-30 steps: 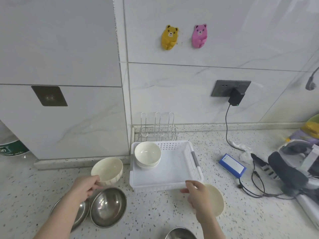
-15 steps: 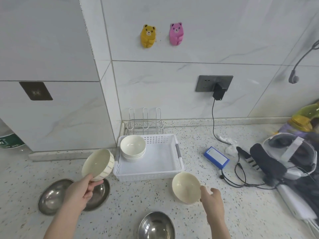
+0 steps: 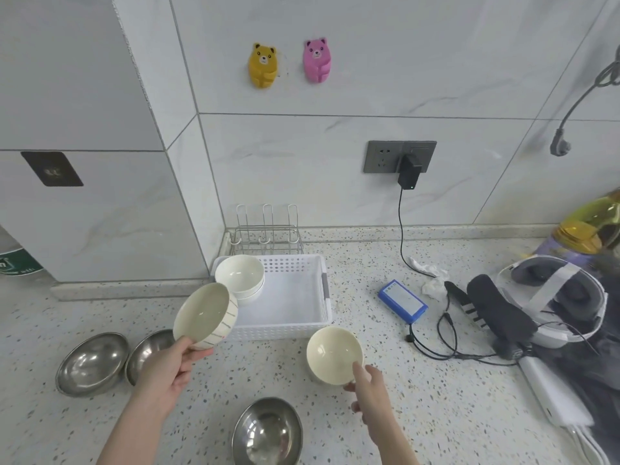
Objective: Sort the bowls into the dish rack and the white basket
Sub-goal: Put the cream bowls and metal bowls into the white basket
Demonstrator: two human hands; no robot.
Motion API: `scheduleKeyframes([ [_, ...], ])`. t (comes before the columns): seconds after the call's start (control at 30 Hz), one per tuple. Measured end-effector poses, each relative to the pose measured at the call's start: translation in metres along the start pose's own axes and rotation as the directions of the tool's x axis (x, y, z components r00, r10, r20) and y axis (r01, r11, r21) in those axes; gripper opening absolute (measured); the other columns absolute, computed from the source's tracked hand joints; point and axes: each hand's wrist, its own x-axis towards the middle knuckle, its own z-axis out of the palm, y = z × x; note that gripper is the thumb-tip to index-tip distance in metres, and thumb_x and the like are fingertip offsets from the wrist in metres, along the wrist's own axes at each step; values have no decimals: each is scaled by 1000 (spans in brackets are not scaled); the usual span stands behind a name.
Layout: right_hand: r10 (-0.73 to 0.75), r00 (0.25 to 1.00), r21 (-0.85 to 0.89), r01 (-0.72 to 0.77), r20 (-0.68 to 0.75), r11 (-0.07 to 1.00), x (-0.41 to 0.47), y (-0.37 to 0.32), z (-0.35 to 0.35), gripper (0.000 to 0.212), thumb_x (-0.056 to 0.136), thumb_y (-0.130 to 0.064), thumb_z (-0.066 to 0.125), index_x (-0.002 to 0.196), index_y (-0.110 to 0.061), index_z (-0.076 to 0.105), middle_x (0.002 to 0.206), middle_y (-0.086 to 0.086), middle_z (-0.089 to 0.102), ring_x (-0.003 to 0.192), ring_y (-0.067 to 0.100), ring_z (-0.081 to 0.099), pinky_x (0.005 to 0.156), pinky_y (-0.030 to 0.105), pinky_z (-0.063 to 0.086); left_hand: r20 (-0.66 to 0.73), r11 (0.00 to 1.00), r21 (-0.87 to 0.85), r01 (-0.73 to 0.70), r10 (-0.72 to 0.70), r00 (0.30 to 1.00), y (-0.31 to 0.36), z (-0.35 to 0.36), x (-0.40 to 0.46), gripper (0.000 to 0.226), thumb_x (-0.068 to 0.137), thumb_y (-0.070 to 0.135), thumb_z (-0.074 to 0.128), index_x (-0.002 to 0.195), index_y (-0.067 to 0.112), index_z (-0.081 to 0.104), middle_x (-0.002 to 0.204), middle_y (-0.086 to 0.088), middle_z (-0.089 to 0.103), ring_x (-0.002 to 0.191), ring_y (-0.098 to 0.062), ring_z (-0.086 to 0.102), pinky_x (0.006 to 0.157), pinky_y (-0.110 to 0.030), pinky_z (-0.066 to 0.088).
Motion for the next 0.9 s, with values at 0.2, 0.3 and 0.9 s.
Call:
scheduleKeyframes([
  [0.2,-102,994,-72,99,-37,992,6,0,4,36,95,-25,47,127,-9,52,88,8,70,71,15,60,57,27,42,19,1000,4,6,-6,1000,-5,20,-16,19,97,11,54,102,-5,63,85,-21,76,30,-2,23,27,-13,22],
  [0.3,-163,978,-95,151,-128,984,3,-4,-2,30,93,-27,51,112,-7,62,73,3,72,69,8,62,58,27,41,-1,1000,28,6,-6,1000,-4,25,-17,20,96,11,56,104,-6,63,86,-20,77,31,-3,23,28,-14,23],
  [0.9,-283,956,142,291,-71,946,35,-116,56,22,91,-22,51,96,-6,65,68,7,72,73,17,60,65,32,44,-25,984,175,-46,51,998,30,46,13,21,92,11,60,89,-7,70,80,-16,77,31,-5,29,30,-16,25],
])
